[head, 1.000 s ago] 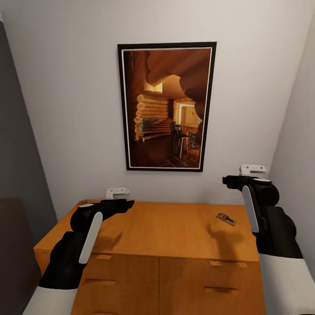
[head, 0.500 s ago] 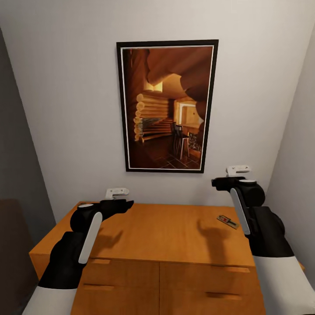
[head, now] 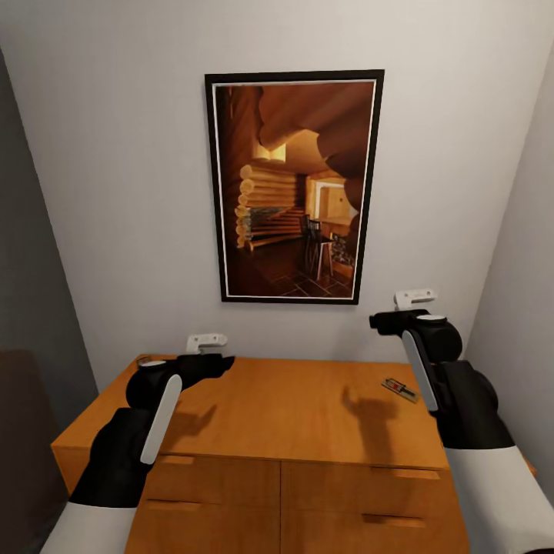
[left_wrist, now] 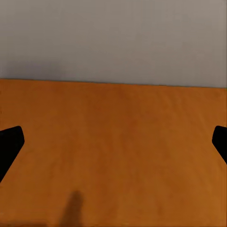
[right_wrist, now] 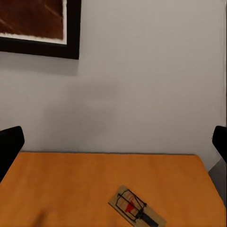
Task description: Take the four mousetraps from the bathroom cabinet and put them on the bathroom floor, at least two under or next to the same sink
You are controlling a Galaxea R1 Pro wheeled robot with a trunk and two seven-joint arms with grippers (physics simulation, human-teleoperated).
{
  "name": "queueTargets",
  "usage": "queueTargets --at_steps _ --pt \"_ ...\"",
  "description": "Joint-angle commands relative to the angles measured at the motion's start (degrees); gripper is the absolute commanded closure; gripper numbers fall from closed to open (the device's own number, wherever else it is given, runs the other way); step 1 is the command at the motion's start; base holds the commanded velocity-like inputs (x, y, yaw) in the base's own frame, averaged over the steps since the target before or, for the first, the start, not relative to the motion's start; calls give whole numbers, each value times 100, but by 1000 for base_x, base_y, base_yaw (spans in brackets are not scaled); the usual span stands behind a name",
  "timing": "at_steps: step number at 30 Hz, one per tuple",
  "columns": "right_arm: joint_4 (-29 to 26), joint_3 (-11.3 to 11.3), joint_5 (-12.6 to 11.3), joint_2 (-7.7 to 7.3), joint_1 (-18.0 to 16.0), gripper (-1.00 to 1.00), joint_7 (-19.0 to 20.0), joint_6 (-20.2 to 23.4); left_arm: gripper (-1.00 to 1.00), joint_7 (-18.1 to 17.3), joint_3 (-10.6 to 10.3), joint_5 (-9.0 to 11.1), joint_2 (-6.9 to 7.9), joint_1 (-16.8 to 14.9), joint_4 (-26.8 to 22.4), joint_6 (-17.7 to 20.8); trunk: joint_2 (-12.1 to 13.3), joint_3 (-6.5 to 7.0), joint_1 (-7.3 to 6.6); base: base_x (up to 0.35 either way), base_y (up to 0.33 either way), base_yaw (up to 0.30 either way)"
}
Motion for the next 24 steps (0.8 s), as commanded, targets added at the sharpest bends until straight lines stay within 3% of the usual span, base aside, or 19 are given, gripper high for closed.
queueTargets --at_steps 1,4,6,16,24 --pt "29 47 17 -39 -39 -100 -1 -7 -100 32 8 46 4 -4 29 28 -5 -8 0 0 0 0" --pt "126 143 93 -134 -136 -100 95 -103 -100 32 8 46 4 -4 38 28 -5 -8 0 0 0 0" --pt "190 207 60 -67 -200 -100 160 -37 -100 11 21 51 10 -2 32 33 -5 -8 0 0 0 0" --pt "215 -117 11 20 94 -100 -77 90 -100 -26 37 64 20 0 31 39 -5 -8 0 0 0 0" --pt "52 -342 -50 -61 306 -100 -134 90 -100 -29 35 66 21 1 31 42 -5 -8 0 0 0 0"
